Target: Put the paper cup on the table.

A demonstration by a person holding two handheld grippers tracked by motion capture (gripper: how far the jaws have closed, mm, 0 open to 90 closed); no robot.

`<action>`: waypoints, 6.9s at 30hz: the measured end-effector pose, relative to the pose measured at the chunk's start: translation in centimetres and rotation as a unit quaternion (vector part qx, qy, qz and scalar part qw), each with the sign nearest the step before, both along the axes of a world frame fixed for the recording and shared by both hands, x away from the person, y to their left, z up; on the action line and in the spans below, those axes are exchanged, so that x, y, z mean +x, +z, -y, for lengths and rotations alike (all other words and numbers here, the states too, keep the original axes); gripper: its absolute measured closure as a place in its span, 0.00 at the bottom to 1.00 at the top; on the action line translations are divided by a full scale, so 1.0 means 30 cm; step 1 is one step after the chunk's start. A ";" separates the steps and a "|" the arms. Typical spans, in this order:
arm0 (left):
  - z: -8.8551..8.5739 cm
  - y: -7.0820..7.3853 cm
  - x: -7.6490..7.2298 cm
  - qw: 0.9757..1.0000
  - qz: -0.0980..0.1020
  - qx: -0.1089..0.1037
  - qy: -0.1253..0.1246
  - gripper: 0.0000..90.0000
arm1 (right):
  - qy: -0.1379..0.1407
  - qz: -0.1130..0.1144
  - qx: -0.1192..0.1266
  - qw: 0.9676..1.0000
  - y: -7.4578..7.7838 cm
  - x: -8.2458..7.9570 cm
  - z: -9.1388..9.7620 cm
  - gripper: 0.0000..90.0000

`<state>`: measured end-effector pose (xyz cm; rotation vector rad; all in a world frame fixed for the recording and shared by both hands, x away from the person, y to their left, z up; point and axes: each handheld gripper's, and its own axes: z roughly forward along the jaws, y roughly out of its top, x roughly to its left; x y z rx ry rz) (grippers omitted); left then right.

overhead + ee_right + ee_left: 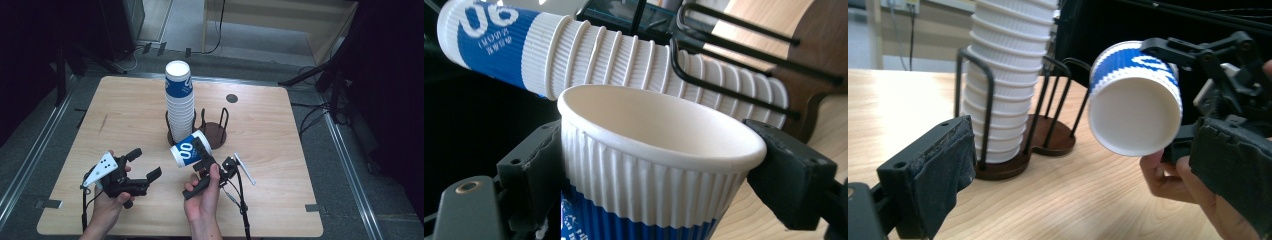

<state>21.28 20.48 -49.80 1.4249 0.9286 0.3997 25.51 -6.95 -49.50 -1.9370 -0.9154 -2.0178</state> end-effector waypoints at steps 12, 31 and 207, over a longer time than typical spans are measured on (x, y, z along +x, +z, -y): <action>-0.074 -0.044 0.021 0.999 -0.011 0.001 0.038 0.00 | -0.022 0.098 -0.129 0.986 0.031 -0.014 -0.008 0.17; -0.179 -0.112 0.043 0.991 -0.020 0.041 0.126 0.00 | -0.066 0.189 -0.290 0.936 0.059 -0.036 -0.030 0.16; -0.239 -0.177 0.047 0.972 -0.027 0.134 0.191 0.00 | -0.105 0.092 -0.580 0.802 -0.149 0.453 0.401 0.10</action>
